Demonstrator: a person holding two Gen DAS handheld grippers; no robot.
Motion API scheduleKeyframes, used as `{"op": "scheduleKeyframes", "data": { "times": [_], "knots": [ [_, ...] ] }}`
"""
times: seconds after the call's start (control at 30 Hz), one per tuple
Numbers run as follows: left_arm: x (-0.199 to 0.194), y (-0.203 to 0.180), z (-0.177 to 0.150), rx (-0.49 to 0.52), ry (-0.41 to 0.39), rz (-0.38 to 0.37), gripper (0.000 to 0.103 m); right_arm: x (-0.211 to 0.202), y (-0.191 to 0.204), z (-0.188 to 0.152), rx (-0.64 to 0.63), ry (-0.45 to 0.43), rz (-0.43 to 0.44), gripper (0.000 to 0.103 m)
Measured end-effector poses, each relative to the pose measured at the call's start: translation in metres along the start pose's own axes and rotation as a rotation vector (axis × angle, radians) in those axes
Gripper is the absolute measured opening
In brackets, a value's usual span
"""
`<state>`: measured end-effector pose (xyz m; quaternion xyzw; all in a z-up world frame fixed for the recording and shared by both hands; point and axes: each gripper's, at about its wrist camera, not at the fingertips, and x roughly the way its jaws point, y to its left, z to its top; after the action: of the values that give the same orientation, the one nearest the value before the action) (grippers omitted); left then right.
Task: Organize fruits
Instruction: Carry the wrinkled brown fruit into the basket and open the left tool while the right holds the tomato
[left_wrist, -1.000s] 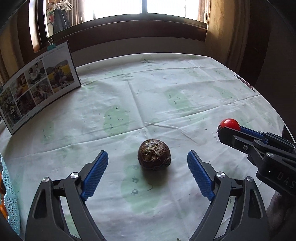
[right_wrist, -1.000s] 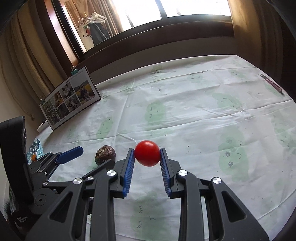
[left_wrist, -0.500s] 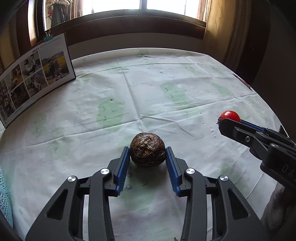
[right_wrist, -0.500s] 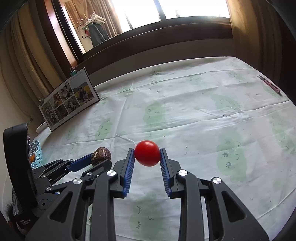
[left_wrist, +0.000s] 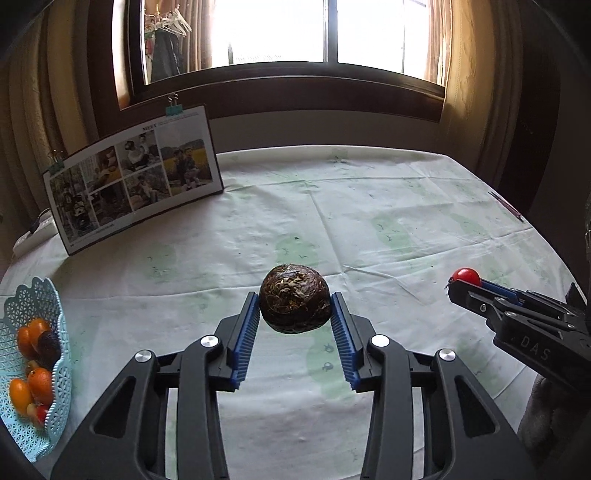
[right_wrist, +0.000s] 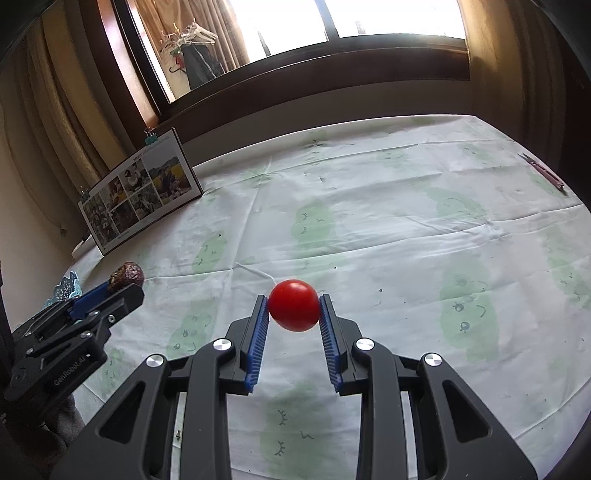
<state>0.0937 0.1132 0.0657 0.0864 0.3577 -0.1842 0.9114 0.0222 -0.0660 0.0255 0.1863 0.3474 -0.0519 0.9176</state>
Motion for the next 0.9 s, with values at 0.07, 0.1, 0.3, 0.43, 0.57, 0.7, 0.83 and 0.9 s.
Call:
{"op": "scheduleKeyframes", "data": {
  "times": [0.07, 0.1, 0.3, 0.43, 0.57, 0.7, 0.83, 0.9],
  "knots": [
    [-0.008, 0.007, 0.0, -0.013, -0.023, 0.026, 0.041, 0.001, 0.002, -0.001, -0.004, 0.0, 0.0, 0.028],
    [-0.012, 0.012, 0.0, -0.018, -0.036, 0.041, 0.041, 0.0, 0.003, -0.001, -0.007, 0.0, -0.001, 0.028],
    [-0.03, 0.036, -0.004, -0.058, -0.076, 0.096, 0.041, -0.006, 0.014, 0.0, -0.038, -0.015, 0.004, 0.028],
    [-0.039, 0.051, -0.008, -0.084, -0.093, 0.127, 0.041, -0.008, 0.022, 0.001, -0.053, -0.016, 0.006, 0.028],
    [-0.049, 0.067, -0.012, -0.116, -0.113, 0.15, 0.041, -0.009, 0.034, 0.003, -0.069, -0.013, 0.018, 0.028],
    [-0.059, 0.088, -0.017, -0.155, -0.134, 0.189, 0.041, -0.011, 0.052, 0.005, -0.101, -0.017, 0.036, 0.028],
    [-0.068, 0.112, -0.024, -0.202, -0.146, 0.231, 0.041, -0.011, 0.07, 0.004, -0.131, -0.013, 0.06, 0.028],
    [-0.072, 0.125, -0.029, -0.225, -0.149, 0.253, 0.041, -0.01, 0.081, 0.004, -0.143, -0.004, 0.078, 0.028]
  ]
}}
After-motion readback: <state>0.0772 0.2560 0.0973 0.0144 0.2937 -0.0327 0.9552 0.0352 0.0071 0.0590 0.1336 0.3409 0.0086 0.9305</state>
